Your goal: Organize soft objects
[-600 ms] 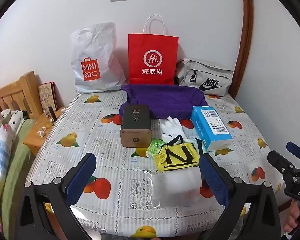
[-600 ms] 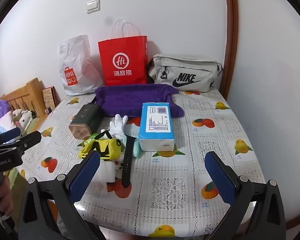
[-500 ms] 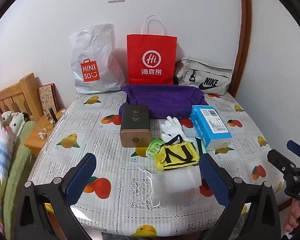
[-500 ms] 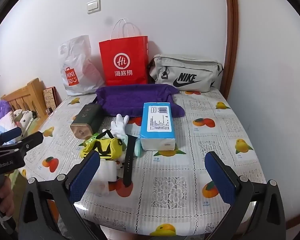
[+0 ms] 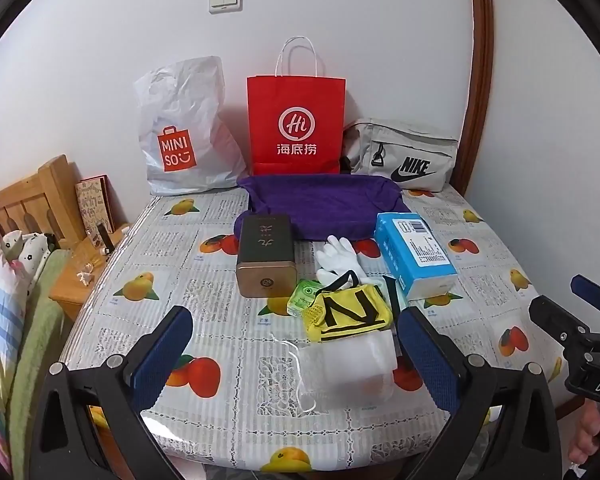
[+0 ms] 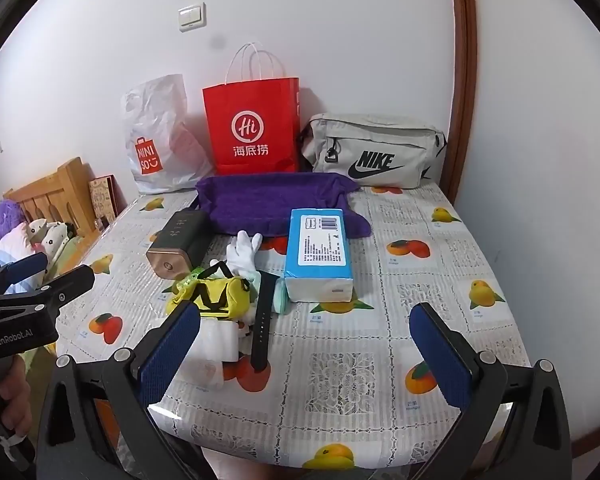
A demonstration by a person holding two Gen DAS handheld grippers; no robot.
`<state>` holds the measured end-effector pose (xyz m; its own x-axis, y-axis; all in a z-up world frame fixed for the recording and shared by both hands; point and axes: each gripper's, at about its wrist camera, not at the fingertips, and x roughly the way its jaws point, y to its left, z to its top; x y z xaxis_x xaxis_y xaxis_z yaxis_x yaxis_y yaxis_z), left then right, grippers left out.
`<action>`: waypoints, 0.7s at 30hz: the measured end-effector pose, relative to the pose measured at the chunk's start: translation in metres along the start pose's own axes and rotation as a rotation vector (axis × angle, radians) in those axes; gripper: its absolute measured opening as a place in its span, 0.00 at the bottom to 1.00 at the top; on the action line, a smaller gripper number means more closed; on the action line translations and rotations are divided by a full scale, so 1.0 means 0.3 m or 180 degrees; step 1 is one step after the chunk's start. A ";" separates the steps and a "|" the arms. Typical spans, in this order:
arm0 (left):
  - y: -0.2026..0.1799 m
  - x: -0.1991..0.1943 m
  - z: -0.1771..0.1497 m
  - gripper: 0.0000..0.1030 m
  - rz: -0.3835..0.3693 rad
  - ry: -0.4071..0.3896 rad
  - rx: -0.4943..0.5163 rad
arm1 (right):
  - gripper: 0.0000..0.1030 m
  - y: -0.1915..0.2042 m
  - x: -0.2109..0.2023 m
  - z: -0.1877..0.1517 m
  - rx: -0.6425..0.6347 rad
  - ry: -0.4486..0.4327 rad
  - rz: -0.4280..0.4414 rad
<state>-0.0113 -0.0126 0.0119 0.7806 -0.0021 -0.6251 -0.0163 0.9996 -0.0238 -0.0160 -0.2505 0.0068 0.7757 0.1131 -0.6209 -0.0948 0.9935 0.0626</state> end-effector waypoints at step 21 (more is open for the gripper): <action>0.000 -0.009 -0.001 1.00 0.0000 -0.0002 0.0000 | 1.00 0.012 -0.016 -0.005 0.0009 -0.0027 0.0043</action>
<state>-0.0138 -0.0127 0.0133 0.7809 -0.0023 -0.6246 -0.0161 0.9996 -0.0238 -0.0210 -0.2474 0.0089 0.7797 0.1267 -0.6132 -0.1036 0.9919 0.0731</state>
